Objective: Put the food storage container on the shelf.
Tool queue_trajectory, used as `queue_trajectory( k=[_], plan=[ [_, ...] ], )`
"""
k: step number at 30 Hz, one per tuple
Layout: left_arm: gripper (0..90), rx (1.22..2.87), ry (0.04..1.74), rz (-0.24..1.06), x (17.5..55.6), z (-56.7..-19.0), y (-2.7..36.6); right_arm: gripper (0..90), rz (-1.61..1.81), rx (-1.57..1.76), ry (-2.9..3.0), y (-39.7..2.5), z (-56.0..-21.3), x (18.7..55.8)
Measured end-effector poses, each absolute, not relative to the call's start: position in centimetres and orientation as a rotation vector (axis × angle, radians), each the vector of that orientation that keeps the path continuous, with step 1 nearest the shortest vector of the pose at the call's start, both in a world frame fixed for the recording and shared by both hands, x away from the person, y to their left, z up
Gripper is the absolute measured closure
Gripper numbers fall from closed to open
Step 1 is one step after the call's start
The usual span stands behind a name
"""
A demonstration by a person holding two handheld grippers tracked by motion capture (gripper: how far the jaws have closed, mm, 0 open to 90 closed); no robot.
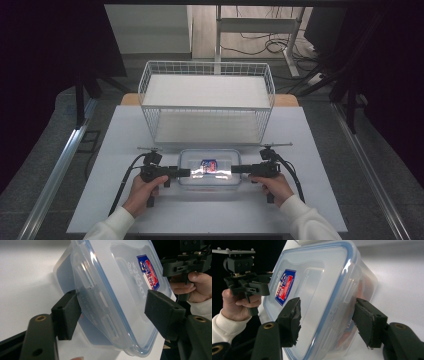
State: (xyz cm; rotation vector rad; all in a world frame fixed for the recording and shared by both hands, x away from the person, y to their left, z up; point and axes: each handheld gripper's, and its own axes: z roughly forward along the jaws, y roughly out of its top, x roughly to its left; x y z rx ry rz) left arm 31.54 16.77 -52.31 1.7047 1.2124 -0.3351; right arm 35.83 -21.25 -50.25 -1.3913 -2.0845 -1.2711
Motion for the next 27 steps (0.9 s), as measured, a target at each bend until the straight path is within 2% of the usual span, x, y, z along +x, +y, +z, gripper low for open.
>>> queue_trajectory(
  k=[7, 27],
  plan=[
    [36.9, 1.700, 1.200, -0.307, 30.6, -51.9, 17.1, 44.3, -1.295, -1.391, -2.105, -21.2, -49.7, 35.1],
    [45.6, 1.712, 1.163, -0.258, 29.7, -51.0, 17.5, 48.5, -1.326, -1.391, -2.148, -21.1, -48.7, 34.0]
  ],
)
